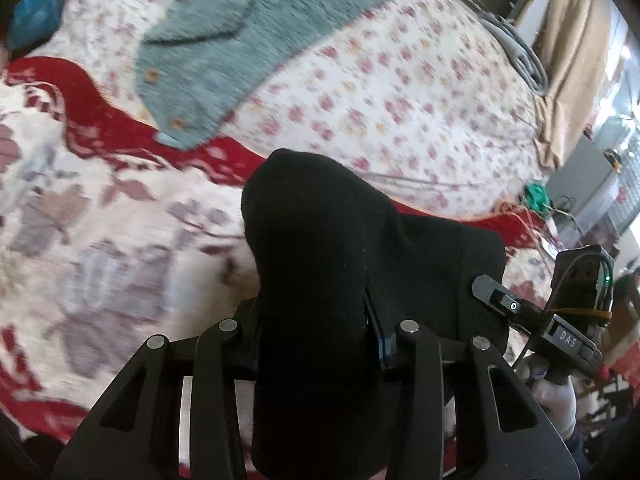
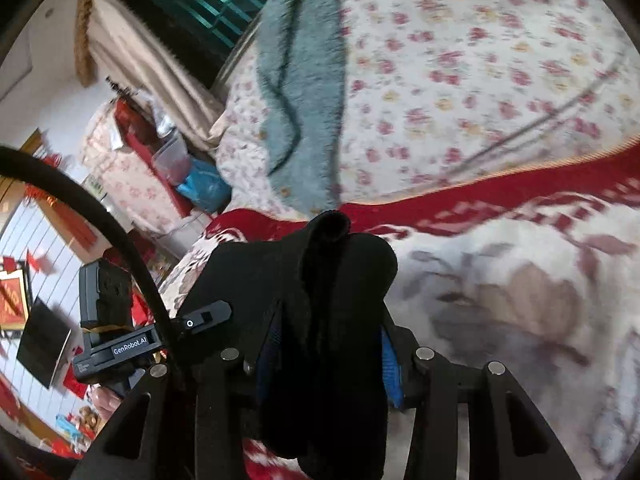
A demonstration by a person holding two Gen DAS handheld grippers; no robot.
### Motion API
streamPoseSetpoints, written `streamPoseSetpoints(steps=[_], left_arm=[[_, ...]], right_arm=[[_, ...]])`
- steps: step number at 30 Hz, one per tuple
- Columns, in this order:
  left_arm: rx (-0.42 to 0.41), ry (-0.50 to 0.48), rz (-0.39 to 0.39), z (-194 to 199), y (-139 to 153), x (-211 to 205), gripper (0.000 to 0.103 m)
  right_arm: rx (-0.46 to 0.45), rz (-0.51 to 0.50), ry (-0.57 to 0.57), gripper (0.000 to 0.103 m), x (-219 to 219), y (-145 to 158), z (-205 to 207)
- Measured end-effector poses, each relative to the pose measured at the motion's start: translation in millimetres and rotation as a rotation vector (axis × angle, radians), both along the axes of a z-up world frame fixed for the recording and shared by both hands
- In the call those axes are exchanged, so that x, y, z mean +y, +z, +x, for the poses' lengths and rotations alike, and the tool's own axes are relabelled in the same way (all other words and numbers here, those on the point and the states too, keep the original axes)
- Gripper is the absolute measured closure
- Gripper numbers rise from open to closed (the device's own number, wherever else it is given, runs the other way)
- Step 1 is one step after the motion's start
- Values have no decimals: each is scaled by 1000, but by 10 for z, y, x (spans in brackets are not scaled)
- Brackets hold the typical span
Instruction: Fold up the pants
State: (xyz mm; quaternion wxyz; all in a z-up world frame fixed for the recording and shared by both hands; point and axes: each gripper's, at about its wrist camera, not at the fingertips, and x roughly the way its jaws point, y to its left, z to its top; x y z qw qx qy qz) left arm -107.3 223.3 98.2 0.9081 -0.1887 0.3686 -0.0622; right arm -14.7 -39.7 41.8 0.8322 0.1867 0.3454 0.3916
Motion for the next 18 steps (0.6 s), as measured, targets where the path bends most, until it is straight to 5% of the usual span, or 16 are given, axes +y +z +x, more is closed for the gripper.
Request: streamPoseSetpoints(steps=[14, 18], left_arm=[[43, 202, 11, -58, -280, 1079, 65], [137, 265, -74, -16, -594, 1363, 60]], right_arm=[[93, 17, 135, 61, 1234, -306, 400], [142, -72, 136, 61, 1470, -584, 575]])
